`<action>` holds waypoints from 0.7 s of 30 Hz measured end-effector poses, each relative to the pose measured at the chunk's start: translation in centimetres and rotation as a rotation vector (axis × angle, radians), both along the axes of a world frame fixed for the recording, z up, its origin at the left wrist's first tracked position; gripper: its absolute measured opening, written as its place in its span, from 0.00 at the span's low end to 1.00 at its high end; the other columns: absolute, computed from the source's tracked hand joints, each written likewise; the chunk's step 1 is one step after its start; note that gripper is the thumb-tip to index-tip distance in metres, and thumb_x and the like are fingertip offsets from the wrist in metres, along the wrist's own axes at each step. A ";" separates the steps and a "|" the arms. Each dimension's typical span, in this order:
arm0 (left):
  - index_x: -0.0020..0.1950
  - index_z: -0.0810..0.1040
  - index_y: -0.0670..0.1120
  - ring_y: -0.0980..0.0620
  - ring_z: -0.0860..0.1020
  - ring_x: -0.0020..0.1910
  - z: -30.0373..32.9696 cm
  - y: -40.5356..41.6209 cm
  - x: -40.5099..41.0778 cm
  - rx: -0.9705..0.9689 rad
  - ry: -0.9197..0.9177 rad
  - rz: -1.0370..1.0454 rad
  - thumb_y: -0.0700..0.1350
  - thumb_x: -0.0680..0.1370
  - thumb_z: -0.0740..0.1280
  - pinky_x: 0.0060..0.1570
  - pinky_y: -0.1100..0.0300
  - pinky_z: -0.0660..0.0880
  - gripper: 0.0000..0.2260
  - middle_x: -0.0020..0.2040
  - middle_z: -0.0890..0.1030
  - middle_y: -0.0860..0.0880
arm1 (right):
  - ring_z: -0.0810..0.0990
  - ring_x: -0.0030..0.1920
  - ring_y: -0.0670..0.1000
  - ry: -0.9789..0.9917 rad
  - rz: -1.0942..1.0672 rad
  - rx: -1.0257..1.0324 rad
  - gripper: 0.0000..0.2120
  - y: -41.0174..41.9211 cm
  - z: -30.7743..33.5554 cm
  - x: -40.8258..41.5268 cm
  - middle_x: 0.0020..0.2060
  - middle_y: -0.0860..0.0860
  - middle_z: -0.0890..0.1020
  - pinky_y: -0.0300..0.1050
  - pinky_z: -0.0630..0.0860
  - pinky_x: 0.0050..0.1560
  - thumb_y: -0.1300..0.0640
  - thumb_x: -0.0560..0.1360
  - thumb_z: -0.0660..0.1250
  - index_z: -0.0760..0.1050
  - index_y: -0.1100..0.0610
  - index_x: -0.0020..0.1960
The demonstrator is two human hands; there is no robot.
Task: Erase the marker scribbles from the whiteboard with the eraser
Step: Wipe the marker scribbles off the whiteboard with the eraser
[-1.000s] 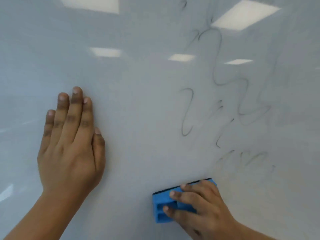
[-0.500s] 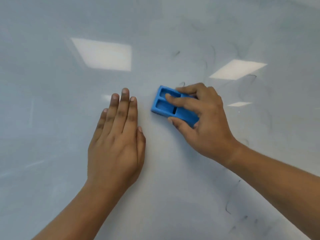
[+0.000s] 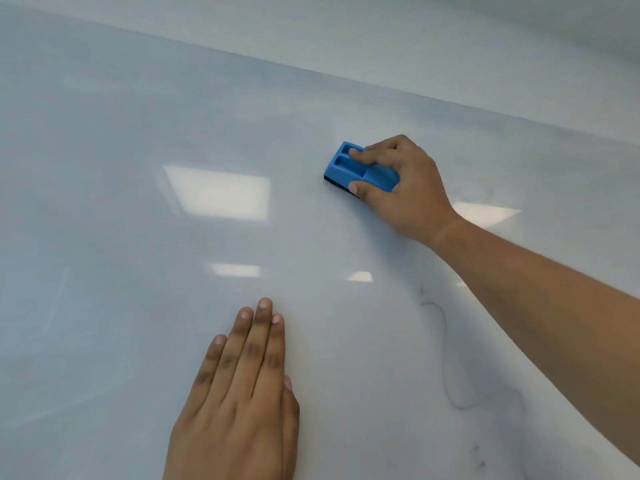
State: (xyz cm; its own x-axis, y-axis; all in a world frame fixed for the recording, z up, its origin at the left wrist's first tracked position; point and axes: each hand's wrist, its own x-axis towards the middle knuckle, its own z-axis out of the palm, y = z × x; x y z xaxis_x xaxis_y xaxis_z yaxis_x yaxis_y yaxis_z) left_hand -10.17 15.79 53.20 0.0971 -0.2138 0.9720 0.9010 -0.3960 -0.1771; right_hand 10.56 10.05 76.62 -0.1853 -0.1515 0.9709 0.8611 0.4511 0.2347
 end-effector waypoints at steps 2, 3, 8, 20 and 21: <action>0.71 0.73 0.39 0.47 0.67 0.73 0.2 0.2 0.1 0.016 -0.021 0.015 0.43 0.77 0.54 0.71 0.51 0.61 0.24 0.74 0.72 0.44 | 0.76 0.59 0.52 -0.030 -0.001 -0.050 0.18 -0.1 -0.5 -0.2 0.55 0.44 0.76 0.58 0.72 0.64 0.48 0.70 0.75 0.80 0.43 0.60; 0.71 0.74 0.38 0.47 0.67 0.73 0.3 0.3 0.1 0.026 -0.032 0.021 0.43 0.77 0.54 0.71 0.51 0.61 0.24 0.73 0.73 0.43 | 0.76 0.57 0.52 -0.054 -0.013 -0.059 0.18 -0.4 -2.0 -0.1 0.54 0.44 0.76 0.58 0.72 0.63 0.48 0.70 0.75 0.80 0.43 0.59; 0.70 0.73 0.39 0.46 0.69 0.70 0.4 1.1 0.3 0.110 -0.046 0.065 0.43 0.74 0.55 0.71 0.53 0.59 0.25 0.70 0.76 0.42 | 0.77 0.52 0.51 -0.299 -0.078 -0.024 0.21 -0.8 -10.3 1.1 0.55 0.45 0.79 0.55 0.74 0.55 0.51 0.65 0.67 0.82 0.46 0.57; 0.65 0.73 0.41 0.49 0.64 0.72 1.5 2.6 -0.1 0.206 -0.038 0.068 0.46 0.71 0.54 0.68 0.54 0.59 0.24 0.64 0.79 0.43 | 0.69 0.70 0.56 -0.052 -0.179 -0.077 0.22 -0.2 6.7 1.4 0.72 0.50 0.71 0.51 0.63 0.75 0.57 0.80 0.67 0.71 0.45 0.72; 0.66 0.73 0.41 0.49 0.64 0.72 1.5 2.6 -0.1 0.189 -0.036 0.057 0.46 0.71 0.54 0.69 0.54 0.59 0.24 0.65 0.79 0.43 | 0.69 0.70 0.56 -0.048 -0.170 -0.096 0.22 -0.5 6.3 1.4 0.71 0.50 0.71 0.47 0.62 0.75 0.58 0.79 0.68 0.71 0.46 0.72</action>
